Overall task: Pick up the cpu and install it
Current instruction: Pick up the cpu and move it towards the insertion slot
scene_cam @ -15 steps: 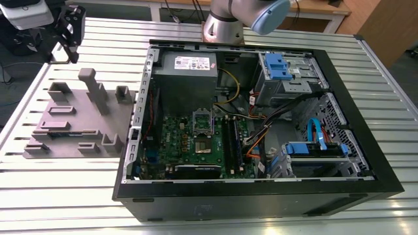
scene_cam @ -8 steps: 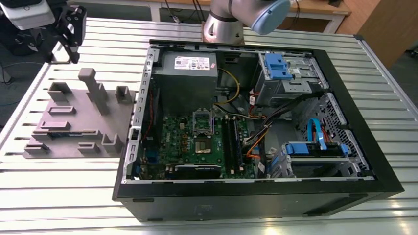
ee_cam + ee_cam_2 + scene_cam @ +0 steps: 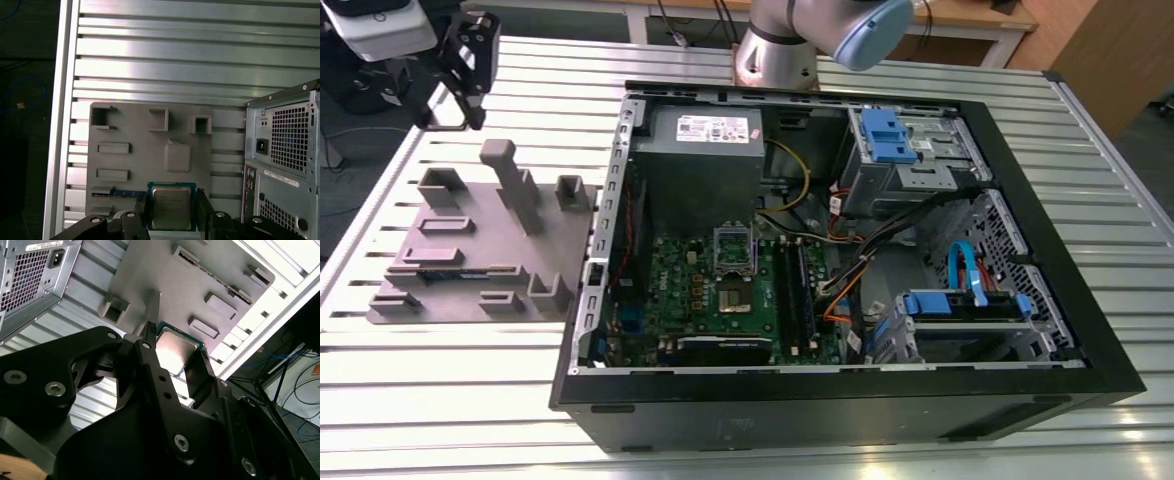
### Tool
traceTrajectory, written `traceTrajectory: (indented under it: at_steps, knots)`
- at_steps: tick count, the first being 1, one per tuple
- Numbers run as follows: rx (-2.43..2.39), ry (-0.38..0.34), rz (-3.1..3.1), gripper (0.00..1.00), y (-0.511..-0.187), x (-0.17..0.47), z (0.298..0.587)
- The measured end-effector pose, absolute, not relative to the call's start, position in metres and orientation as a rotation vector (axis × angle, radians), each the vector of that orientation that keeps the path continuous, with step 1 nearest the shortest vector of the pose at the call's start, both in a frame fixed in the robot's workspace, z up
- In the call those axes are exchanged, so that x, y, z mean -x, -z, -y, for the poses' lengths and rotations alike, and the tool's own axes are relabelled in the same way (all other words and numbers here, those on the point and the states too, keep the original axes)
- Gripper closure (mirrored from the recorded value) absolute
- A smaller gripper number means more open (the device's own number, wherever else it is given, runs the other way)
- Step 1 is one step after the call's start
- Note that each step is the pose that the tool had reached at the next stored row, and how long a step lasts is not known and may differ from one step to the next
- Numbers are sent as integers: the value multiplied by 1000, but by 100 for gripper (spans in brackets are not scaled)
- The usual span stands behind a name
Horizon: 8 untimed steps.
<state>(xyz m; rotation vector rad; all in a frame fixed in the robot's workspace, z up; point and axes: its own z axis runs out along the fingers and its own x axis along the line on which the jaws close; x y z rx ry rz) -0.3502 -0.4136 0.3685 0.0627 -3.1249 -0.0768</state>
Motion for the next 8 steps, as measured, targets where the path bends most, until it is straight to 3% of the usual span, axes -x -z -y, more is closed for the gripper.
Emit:
traceTrajectory:
  at_steps: [8]
  knots:
    - [-63,77,3125,53,-368,348,414]
